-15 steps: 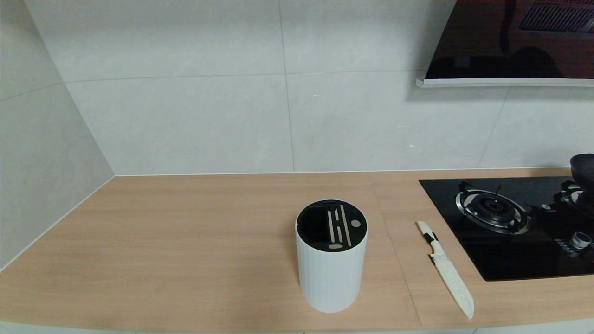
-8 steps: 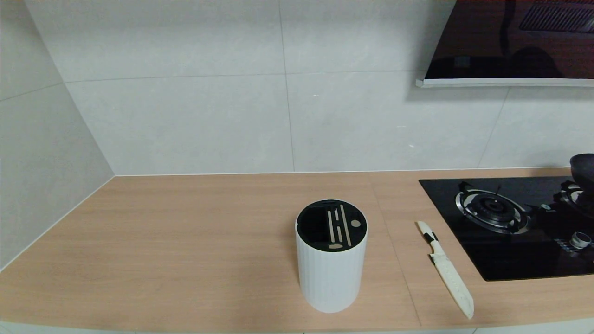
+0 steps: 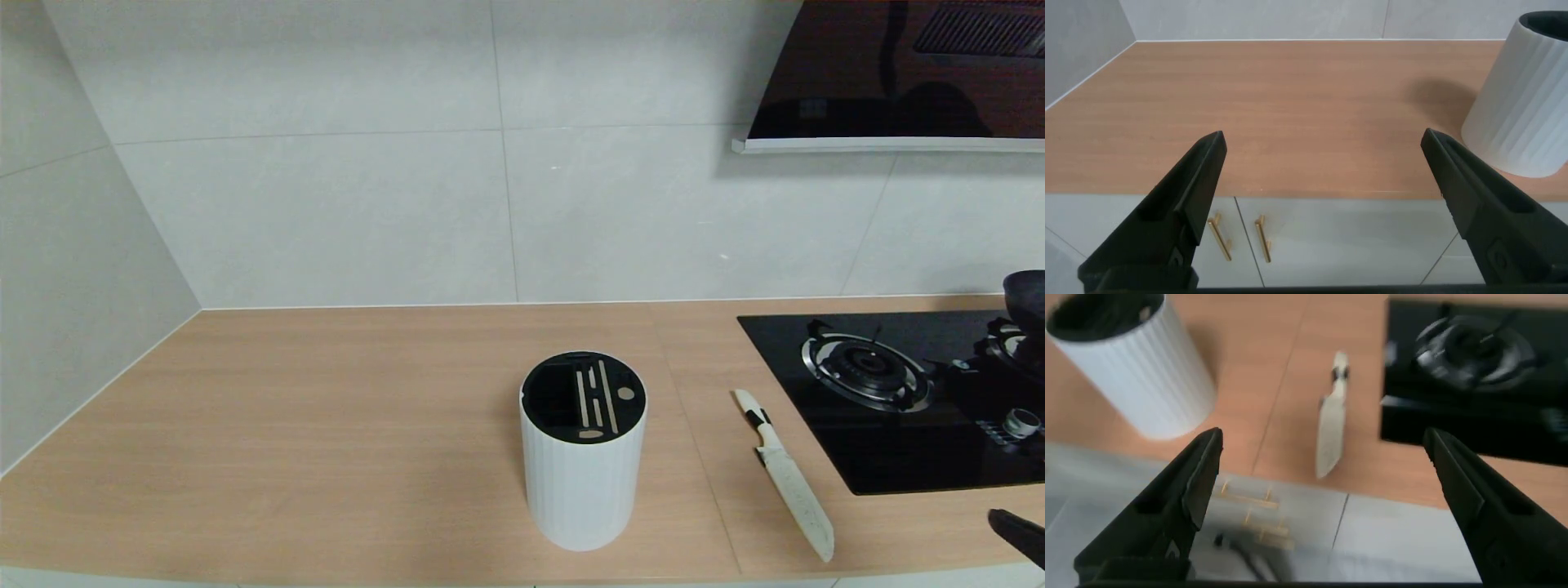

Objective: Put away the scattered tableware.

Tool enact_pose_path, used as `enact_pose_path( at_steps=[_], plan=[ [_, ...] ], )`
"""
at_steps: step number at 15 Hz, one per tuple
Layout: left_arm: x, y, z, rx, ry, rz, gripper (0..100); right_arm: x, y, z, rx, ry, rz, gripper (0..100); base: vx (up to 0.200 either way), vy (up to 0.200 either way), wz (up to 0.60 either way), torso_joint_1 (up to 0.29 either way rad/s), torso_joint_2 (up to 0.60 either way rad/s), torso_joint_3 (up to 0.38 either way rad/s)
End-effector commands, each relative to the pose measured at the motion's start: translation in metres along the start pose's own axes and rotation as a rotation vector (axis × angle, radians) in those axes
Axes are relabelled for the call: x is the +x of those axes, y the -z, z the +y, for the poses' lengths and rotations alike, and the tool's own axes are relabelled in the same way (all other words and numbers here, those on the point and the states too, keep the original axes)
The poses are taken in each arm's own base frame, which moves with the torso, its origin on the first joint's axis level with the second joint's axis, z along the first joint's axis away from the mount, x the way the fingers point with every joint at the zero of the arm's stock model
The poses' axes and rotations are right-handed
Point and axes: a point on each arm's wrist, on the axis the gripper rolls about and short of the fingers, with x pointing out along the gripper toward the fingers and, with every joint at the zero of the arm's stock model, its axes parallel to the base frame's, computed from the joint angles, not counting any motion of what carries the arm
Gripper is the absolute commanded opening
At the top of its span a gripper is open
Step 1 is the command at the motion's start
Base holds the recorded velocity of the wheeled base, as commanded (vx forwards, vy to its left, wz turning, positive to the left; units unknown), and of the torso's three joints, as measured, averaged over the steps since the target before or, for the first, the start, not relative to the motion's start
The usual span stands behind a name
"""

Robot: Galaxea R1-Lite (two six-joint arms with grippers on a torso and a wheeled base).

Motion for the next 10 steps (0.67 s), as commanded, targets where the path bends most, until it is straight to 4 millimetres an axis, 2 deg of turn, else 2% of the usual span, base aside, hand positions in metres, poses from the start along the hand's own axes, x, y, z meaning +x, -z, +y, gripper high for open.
enact_pose_path(
  at_steps=[1,5,10],
  plan=[
    [0.000,0.000,0.000,-0.001,0.000,0.000,100,0.061,-0.016,0.001,-0.008,-0.036,0.152,100,0.000,0.000,0.00,0.000,0.00,0.000],
    [0.000,0.000,0.000,-0.001,0.000,0.000,100,0.112,-0.017,-0.001,-0.009,-0.010,0.166,100,0.000,0.000,0.00,0.000,0.00,0.000],
    [0.000,0.000,0.000,-0.001,0.000,0.000,100,0.170,-0.004,-0.004,-0.005,-0.001,0.226,100,0.000,0.000,0.00,0.000,0.00,0.000]
  ],
)
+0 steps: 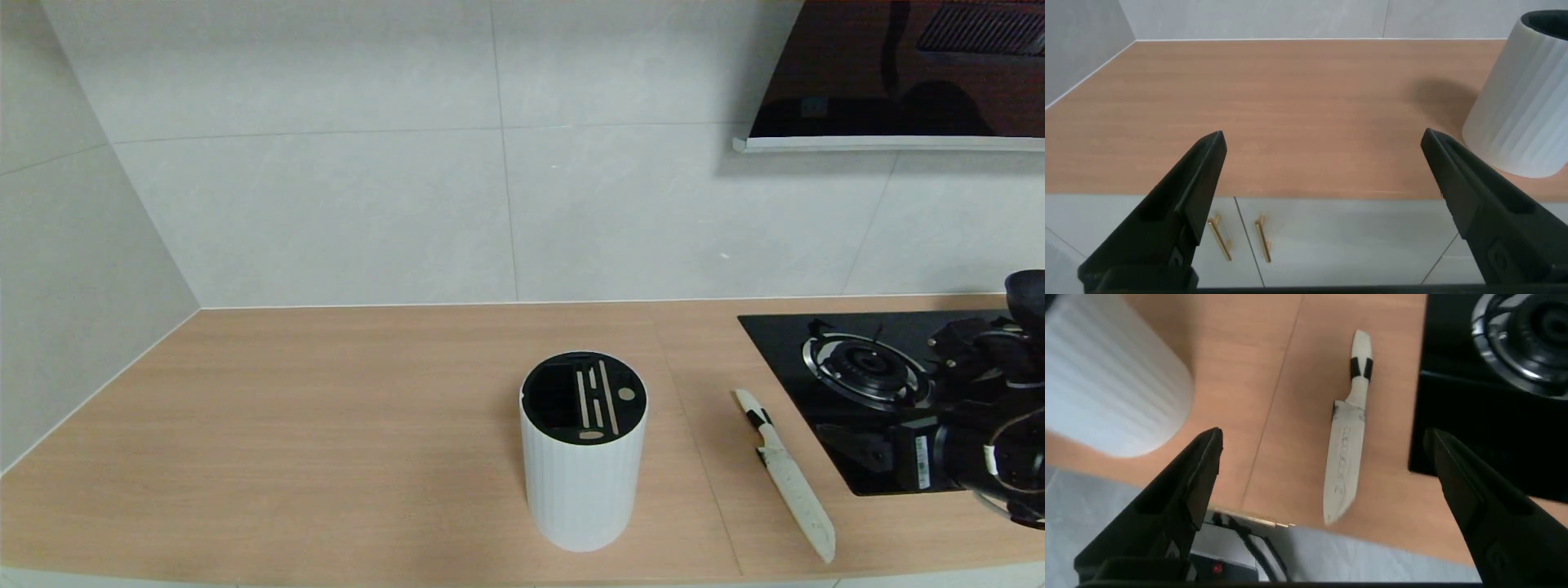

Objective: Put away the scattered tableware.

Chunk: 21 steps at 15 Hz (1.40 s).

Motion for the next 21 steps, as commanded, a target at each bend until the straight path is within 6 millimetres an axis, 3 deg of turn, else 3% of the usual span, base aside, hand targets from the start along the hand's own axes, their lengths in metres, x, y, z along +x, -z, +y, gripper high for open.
enact_pose_path(
  at_steps=[1,8,12,15,21],
  plan=[
    [0.000,0.000,0.000,-0.001,-0.001,0.000,100,0.046,0.014,-0.002,0.003,0.007,0.101,100,0.000,0.000,0.00,0.000,0.00,0.000],
    [0.000,0.000,0.000,-0.001,-0.001,0.000,100,0.116,0.046,-0.006,0.000,0.074,0.189,100,0.000,0.000,0.00,0.000,0.00,0.000],
    [0.000,0.000,0.000,-0.003,-0.001,0.000,100,0.147,0.066,-0.007,0.000,0.091,0.211,100,0.000,0.000,0.00,0.000,0.00,0.000],
    [0.000,0.000,0.000,-0.003,-0.001,0.000,100,0.164,0.080,-0.008,-0.003,0.120,0.214,100,0.000,0.000,0.00,0.000,0.00,0.000],
    [0.000,0.000,0.000,-0.004,-0.001,0.000,100,0.174,0.084,-0.017,0.017,0.151,0.212,100,0.000,0.000,0.00,0.000,0.00,0.000]
  ],
)
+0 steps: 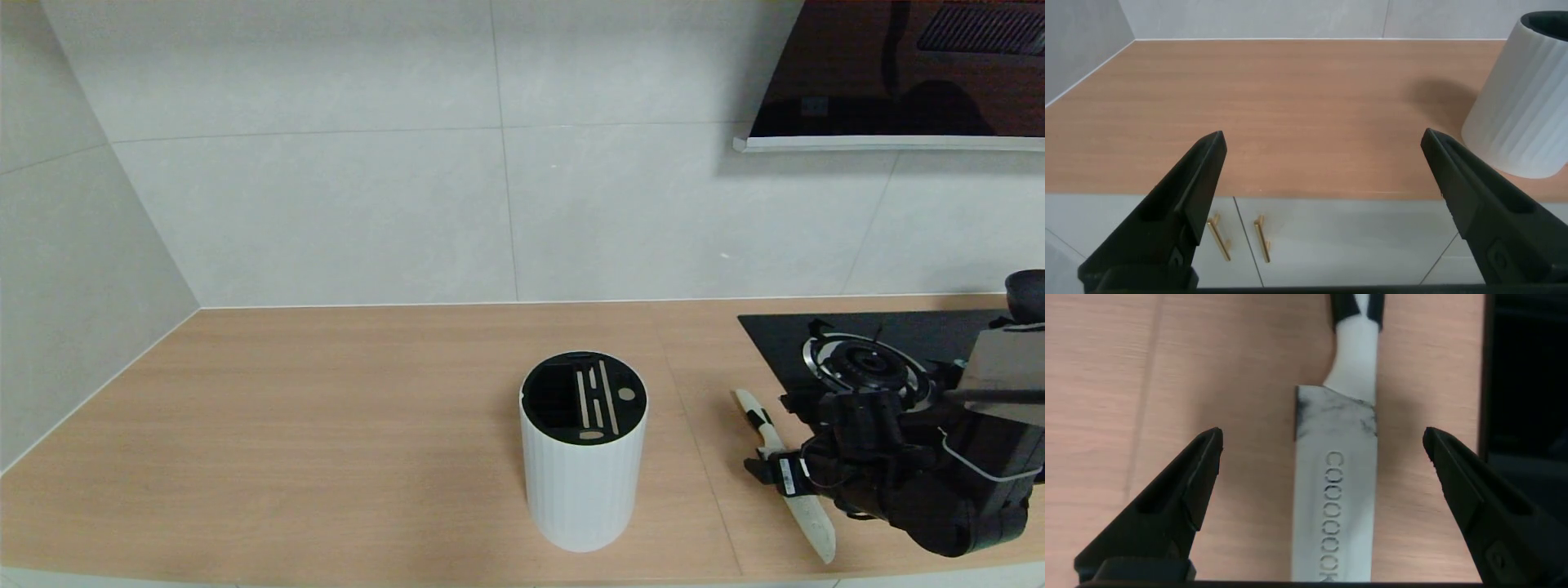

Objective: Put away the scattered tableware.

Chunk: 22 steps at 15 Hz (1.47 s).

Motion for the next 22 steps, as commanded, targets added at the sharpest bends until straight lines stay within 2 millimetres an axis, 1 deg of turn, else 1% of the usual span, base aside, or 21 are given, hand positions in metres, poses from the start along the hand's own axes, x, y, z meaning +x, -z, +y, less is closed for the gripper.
enact_pose_path(
  at_steps=[1,8,11,12,19,20,22],
  plan=[
    [0.000,0.000,0.000,0.001,0.000,0.000,100,0.006,0.004,-0.001,0.003,0.003,0.014,100,0.000,0.000,0.00,0.000,0.00,0.000],
    [0.000,0.000,0.000,-0.001,0.000,0.000,100,0.013,0.005,-0.001,0.005,0.006,0.001,100,0.000,0.000,0.00,0.000,0.00,0.000],
    [0.000,0.000,0.000,-0.001,0.000,0.000,100,0.017,0.005,-0.004,0.013,0.014,0.001,100,0.000,0.000,0.00,0.000,0.00,0.000],
    [0.000,0.000,0.000,-0.001,-0.002,0.000,100,0.017,0.005,-0.004,0.015,0.014,0.000,0,0.000,0.000,0.00,0.000,0.00,0.000],
    [0.000,0.000,0.000,-0.001,0.000,0.000,100,0.018,0.004,-0.004,0.016,0.016,-0.014,0,0.000,0.000,0.00,0.000,0.00,0.000],
    [0.000,0.000,0.000,-0.001,0.000,0.000,100,0.016,0.002,-0.005,0.016,0.016,-0.022,0,0.000,0.000,0.00,0.000,0.00,0.000],
    [0.000,0.000,0.000,0.001,0.000,0.000,100,0.006,-0.008,-0.006,0.021,0.016,-0.058,0,0.000,0.000,0.00,0.000,0.00,0.000]
  ],
)
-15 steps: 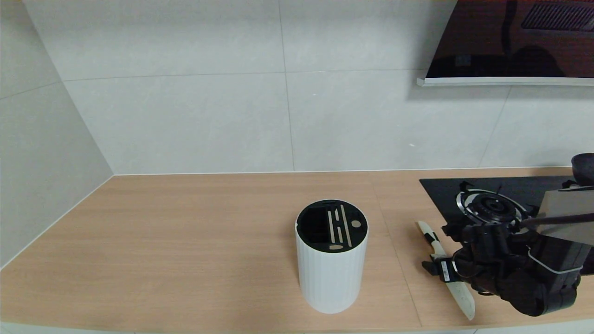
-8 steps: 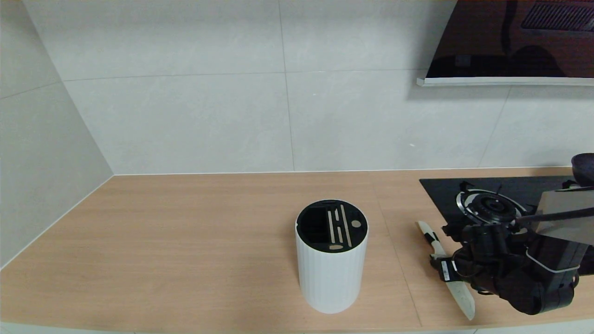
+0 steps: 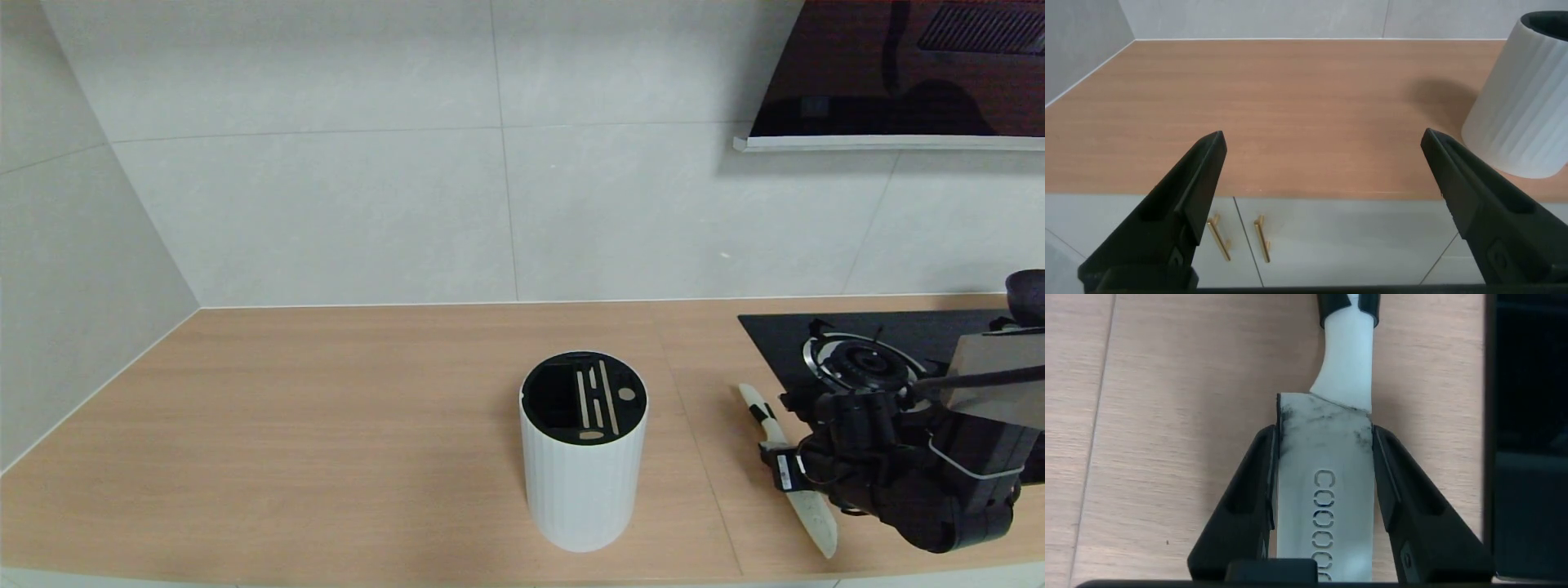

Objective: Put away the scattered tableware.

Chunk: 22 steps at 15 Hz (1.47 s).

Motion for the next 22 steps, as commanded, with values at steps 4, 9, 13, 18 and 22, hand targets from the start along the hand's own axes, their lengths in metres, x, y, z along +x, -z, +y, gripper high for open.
enact_pose_path(
  at_steps=[4,9,13,18,22],
  plan=[
    [0.000,0.000,0.000,0.002,-0.001,0.000,100,-0.045,-0.036,-0.002,0.016,-0.006,-0.146,0,0.000,0.000,0.00,0.000,0.00,0.000],
    [0.000,0.000,0.000,0.006,-0.001,0.000,100,-0.103,-0.066,0.011,0.003,-0.064,-0.318,0,0.000,0.000,0.00,0.000,0.00,0.000],
    [-0.006,-0.021,-0.001,0.001,0.037,-0.073,100,-0.150,-0.085,0.018,0.018,-0.120,-0.419,0,0.000,0.000,0.00,0.000,0.00,0.000],
    [0.008,-0.080,-0.007,-0.006,0.305,0.101,100,-0.193,-0.107,0.020,0.015,-0.156,-0.493,0,0.000,0.000,0.00,0.000,0.00,0.000],
    [0.068,-0.151,-0.014,-0.011,0.503,0.209,100,-0.204,-0.135,0.038,-0.002,-0.223,-0.546,0,0.000,0.000,0.00,0.000,0.00,0.000]
  ],
)
